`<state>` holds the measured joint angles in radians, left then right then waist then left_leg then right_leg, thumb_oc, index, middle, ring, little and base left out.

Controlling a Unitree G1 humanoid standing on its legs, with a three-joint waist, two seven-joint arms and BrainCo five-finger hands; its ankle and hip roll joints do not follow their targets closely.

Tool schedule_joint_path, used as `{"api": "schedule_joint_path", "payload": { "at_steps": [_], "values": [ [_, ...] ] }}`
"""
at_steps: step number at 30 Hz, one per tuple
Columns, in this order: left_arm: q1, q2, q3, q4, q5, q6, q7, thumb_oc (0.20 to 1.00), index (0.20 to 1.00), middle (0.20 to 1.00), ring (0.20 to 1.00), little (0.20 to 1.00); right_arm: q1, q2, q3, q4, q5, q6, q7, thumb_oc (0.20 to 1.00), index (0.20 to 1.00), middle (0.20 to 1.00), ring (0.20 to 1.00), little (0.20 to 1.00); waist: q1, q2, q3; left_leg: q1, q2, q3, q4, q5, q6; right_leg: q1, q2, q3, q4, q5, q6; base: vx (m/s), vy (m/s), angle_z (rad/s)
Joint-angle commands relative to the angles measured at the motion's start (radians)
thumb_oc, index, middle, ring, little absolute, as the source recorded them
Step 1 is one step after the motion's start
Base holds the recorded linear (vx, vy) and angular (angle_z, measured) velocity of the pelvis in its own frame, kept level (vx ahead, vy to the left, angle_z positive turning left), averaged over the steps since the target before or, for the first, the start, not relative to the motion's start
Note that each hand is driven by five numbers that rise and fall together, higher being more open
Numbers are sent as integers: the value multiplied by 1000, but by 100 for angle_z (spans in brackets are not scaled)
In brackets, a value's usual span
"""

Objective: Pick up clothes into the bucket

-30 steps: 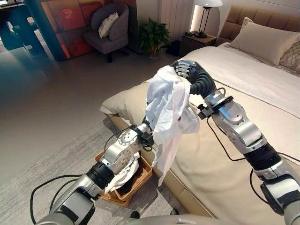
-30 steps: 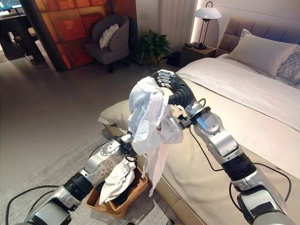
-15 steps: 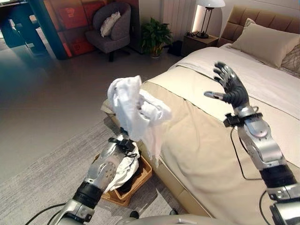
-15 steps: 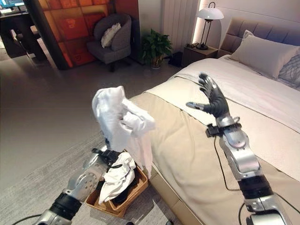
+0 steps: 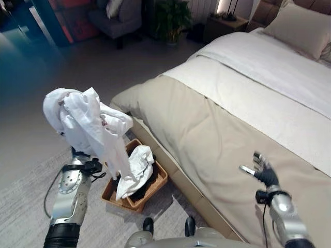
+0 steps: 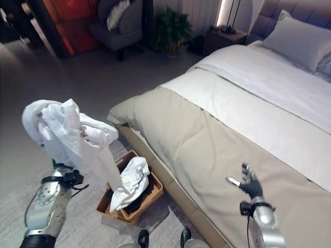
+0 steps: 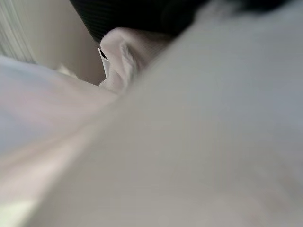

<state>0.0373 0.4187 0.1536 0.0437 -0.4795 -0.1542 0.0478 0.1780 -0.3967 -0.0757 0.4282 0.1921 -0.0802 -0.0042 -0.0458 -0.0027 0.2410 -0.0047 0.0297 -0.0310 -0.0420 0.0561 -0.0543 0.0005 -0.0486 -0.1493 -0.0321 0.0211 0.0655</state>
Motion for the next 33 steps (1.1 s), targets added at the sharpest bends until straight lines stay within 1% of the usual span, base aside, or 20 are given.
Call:
{"api": "schedule_joint_path", "payload": {
  "at_steps": [1, 3, 4, 5, 6, 7, 9, 10, 11, 13, 18, 19, 20, 22, 27, 33],
  "values": [
    [-65, 78, 70, 13, 83, -121, 68, 200, 200, 200, 200, 200, -64, -26, 47, 26, -56, -54, -3, 1000, 1000, 1000, 1000, 1000, -8, -45, 32, -87, -55, -9, 182, -102, 37, -68, -85, -22, 158, -50, 39, -162, 46, -4],
    [-72, 104, 74, 47, 156, -126, 120, 200, 200, 200, 200, 200, -50, -37, 93, 81, -116, -54, -7, 1000, 1000, 1000, 1000, 1000, -12, -48, 73, -137, -54, -3, 224, -105, 39, -119, -91, -14, 196, -47, 37, -148, 50, -3],
    [-76, 116, 74, 55, 170, -132, 138, 200, 200, 200, 200, 200, -46, -43, 102, 85, -131, -60, -13, 1000, 1000, 1000, 1000, 1000, -13, -51, 81, -165, -53, -3, 244, -109, 40, -147, -94, -9, 217, -49, 36, -114, 46, -5],
    [-86, 126, 71, 82, 186, -132, 165, 200, 200, 200, 200, 200, -46, -48, 124, 130, -152, -58, -22, 1000, 1000, 1000, 1000, 1000, -17, -54, 96, -184, -53, 0, 259, -109, 40, -166, -96, -7, 229, -46, 36, -103, 36, -3],
    [-100, 142, 65, 106, 195, -137, 184, 200, 200, 200, 200, 200, -52, -44, 145, 178, -162, -60, -30, 1000, 1000, 1000, 1000, 1000, -18, -59, 114, -211, -49, 1, 286, -119, 40, -189, -100, -3, 250, -51, 36, -109, 38, -1],
    [-115, 157, 59, 117, 204, -138, 201, 200, 200, 200, 200, 200, -62, -45, 154, 199, -164, -63, -38, 1000, 1000, 1000, 1000, 1000, -21, -63, 123, -237, -49, -1, 297, -114, 40, -216, -105, 0, 258, -46, 35, -124, 34, 0],
    [-151, 194, 41, 151, 234, -136, 243, 200, 200, 200, 200, 200, -73, -43, 185, 239, -173, -67, -51, 1000, 1000, 1000, 1000, 1000, -27, -71, 154, -291, -45, 0, 343, -120, 41, -265, -116, 6, 292, -49, 35, -108, 24, -3],
    [-154, 195, 40, 154, 234, -137, 244, 200, 200, 200, 200, 200, -75, -41, 185, 241, -173, -69, -52, 1000, 1000, 1000, 1000, 1000, -27, -72, 152, -297, -45, 0, 348, -122, 41, -271, -116, 7, 296, -51, 35, -122, 39, -2],
    [-208, 233, 18, 196, 250, -139, 288, 200, 200, 200, 200, 200, -92, -48, 217, 256, -192, -77, -68, 1000, 1000, 1000, 1000, 1000, -31, -78, 185, -359, -45, 5, 416, -143, 46, -332, -119, 20, 354, -67, 32, -101, 54, 2],
    [-259, 274, -8, 232, 263, -141, 321, 200, 200, 200, 200, 200, -94, -59, 245, 263, -206, -85, -72, 1000, 1000, 1000, 1000, 1000, -37, -81, 214, -419, -49, 4, 475, -158, 51, -385, -124, 26, 410, -82, 28, -132, 60, -2],
    [-386, 387, -75, 305, 307, -131, 391, 200, 200, 200, 200, 200, -137, -79, 262, 260, -169, -112, -105, 1000, 1000, 1000, 1000, 1000, -52, -90, 275, -593, -56, 7, 638, -202, 66, -552, -137, 51, 563, -121, 18, -109, 48, -2],
    [-409, 400, -88, 319, 304, -131, 395, 200, 200, 200, 200, 200, -143, -80, 261, 263, -160, -117, -112, 1000, 1000, 1000, 1000, 1000, -54, -90, 279, -618, -55, 9, 661, -210, 68, -578, -137, 56, 584, -126, 17, 25, 19, -5],
    [-427, 414, -101, 336, 297, -128, 401, 200, 200, 200, 200, 200, -143, -83, 264, 262, -153, -122, -119, 1000, 1000, 1000, 1000, 1000, -58, -90, 279, -636, -54, 1, 695, -250, 66, -597, -132, 63, 618, -161, 23, 56, 13, -1],
    [-471, 445, -132, 363, 285, -131, 415, 200, 200, 200, 200, 200, -145, -88, 263, 254, -140, -129, -135, 1000, 1000, 1000, 1000, 1000, -63, -91, 279, -702, -54, -1, 744, -266, 70, -660, -134, 71, 660, -174, 22, 9, 15, -1],
    [-568, 491, -195, 402, 265, -132, 436, 200, 200, 200, 200, 200, -151, -94, 264, 236, -111, -149, -169, 1000, 1000, 1000, 1000, 1000, -77, -98, 279, -841, -59, -8, 814, -277, 74, -792, -137, 72, 719, -182, 23, -30, 8, 0],
    [-703, 546, -297, 477, 255, -116, 438, 200, 200, 200, 200, 200, -163, -101, 267, 221, -85, -163, -201, 1000, 1000, 1000, 1000, 1000, -90, -107, 279, -948, -61, -13, 845, -281, 78, -896, -139, 70, 736, -175, 31, -5, 4, 1]
  ]
}}
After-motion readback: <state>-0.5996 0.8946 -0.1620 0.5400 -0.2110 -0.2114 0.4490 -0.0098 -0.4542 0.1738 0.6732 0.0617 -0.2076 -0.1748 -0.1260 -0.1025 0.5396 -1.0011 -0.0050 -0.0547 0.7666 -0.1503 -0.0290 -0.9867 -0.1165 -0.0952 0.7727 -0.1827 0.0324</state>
